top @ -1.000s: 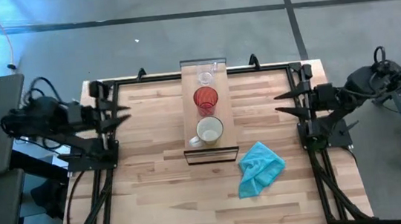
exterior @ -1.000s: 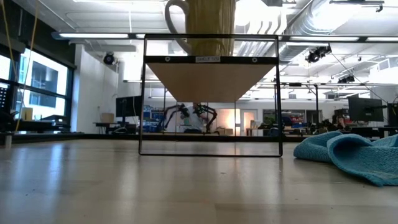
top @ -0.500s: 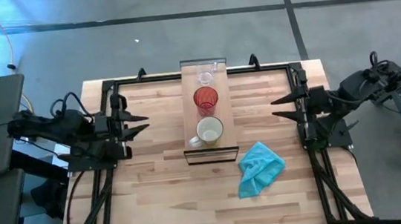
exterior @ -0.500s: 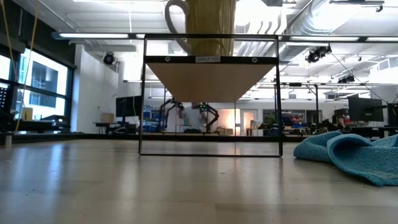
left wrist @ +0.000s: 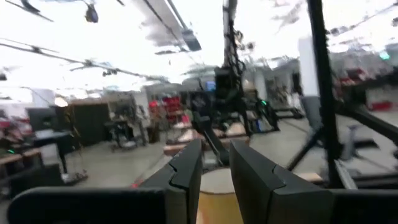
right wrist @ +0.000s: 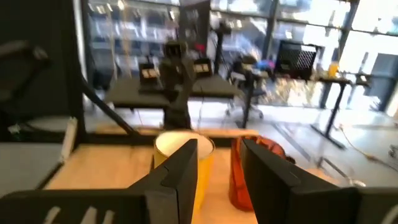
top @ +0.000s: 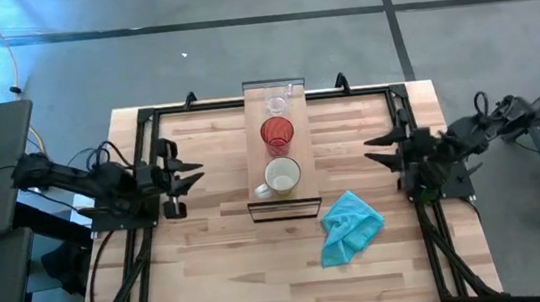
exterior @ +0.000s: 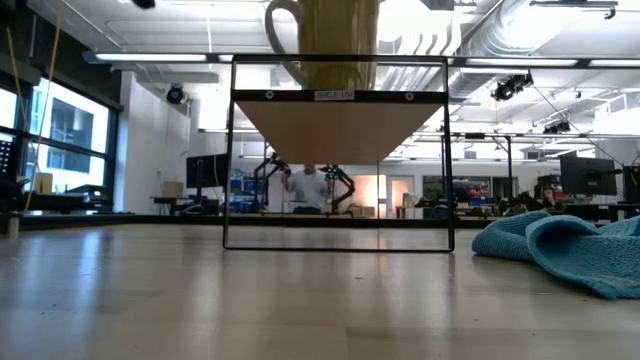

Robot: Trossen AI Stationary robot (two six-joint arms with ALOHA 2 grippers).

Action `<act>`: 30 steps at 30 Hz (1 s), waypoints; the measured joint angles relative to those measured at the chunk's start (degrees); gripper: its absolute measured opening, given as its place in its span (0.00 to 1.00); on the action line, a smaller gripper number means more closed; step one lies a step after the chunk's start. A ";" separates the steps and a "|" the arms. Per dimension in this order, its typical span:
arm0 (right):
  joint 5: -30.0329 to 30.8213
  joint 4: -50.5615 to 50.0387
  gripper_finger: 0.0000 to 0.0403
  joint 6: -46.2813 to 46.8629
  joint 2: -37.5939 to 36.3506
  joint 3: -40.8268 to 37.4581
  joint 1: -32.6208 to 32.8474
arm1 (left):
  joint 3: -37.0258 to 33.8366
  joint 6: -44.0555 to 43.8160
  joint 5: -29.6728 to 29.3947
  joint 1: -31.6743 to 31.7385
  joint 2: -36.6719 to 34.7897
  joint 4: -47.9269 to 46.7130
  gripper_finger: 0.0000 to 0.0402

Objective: Stack small to large cups/mugs on shelf
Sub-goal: Return to Home Position

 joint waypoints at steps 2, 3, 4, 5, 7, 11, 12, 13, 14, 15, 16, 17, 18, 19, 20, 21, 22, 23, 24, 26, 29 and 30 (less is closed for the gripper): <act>-1.72 2.92 0.29 -1.03 -3.24 -3.12 -0.23 | -2.96 0.22 1.02 1.97 -0.17 5.01 0.18; -2.49 4.00 0.29 -1.80 -4.63 -4.31 -0.23 | -4.16 0.20 2.35 3.23 -0.31 6.93 0.18; -3.14 4.60 0.29 -2.15 -5.97 -5.36 -0.23 | -5.08 0.07 4.04 4.64 -0.36 8.40 0.18; -3.35 4.99 0.29 -2.57 -7.12 -6.27 -0.23 | -5.64 -0.13 5.80 6.08 -0.33 9.41 0.18; -3.37 5.56 0.29 -3.86 -9.02 -7.45 -0.23 | -6.14 -0.32 9.32 9.26 -0.16 10.04 0.18; -3.37 6.00 0.29 -6.45 -11.20 -7.82 -0.23 | -6.15 -0.36 14.74 16.23 0.66 10.33 0.18; -3.37 6.29 0.29 -7.44 -11.48 -7.81 -0.23 | -6.15 -0.66 16.30 18.05 0.68 10.43 0.18; -3.37 6.62 0.29 -8.32 -11.72 -7.80 -0.23 | -6.13 -1.36 18.04 19.90 0.65 10.43 0.18; -3.37 6.81 0.29 -9.07 -11.97 -7.80 -0.23 | -6.13 -2.40 20.25 21.72 0.65 10.19 0.18; -3.36 6.79 0.29 -9.68 -12.19 -7.81 -0.23 | -6.13 -3.71 22.69 23.61 0.65 9.65 0.18; -3.30 6.79 0.29 -9.94 -12.34 -7.81 -0.23 | -6.13 -4.97 25.20 25.40 0.65 8.78 0.18; -3.18 6.57 0.29 -10.00 -12.46 -7.79 -0.23 | -6.13 -6.24 27.50 27.00 0.65 7.58 0.18; -2.92 6.11 0.29 -9.96 -12.46 -7.79 -0.23 | -6.13 -7.59 29.60 28.44 0.68 6.41 0.18; -2.91 5.75 0.29 -9.93 -12.46 -7.79 -0.23 | -6.13 -8.82 31.38 29.69 0.82 5.33 0.18; -2.89 5.29 0.29 -9.92 -12.46 -7.79 -0.23 | -6.13 -9.92 33.07 30.75 0.98 4.38 0.18; -2.89 4.80 0.29 -9.66 -12.46 -7.79 -0.23 | -6.13 -10.87 34.45 31.57 1.02 3.16 0.18; -2.88 4.27 0.29 -9.18 -12.46 -7.79 -0.23 | -6.13 -11.71 35.24 32.19 1.02 2.02 0.18; -2.79 3.66 0.29 -8.36 -12.46 -7.79 -0.23 | -6.13 -12.25 35.47 32.61 1.00 1.00 0.18; -2.22 2.83 0.29 -7.79 -12.46 -7.79 -0.23 | -6.13 -12.54 35.52 32.73 1.00 -0.23 0.18; -1.03 0.82 0.29 -5.88 -12.46 -7.79 -0.23 | -6.13 -12.72 35.19 32.56 1.02 -2.71 0.18; 0.74 -1.89 0.29 -3.14 -12.46 -7.79 -0.23 | -7.27 -14.29 35.14 32.47 1.00 -3.30 0.18; 0.87 -2.55 0.29 -2.22 -12.46 -7.79 -0.23 | -8.30 -15.08 35.10 32.47 0.99 -2.75 0.18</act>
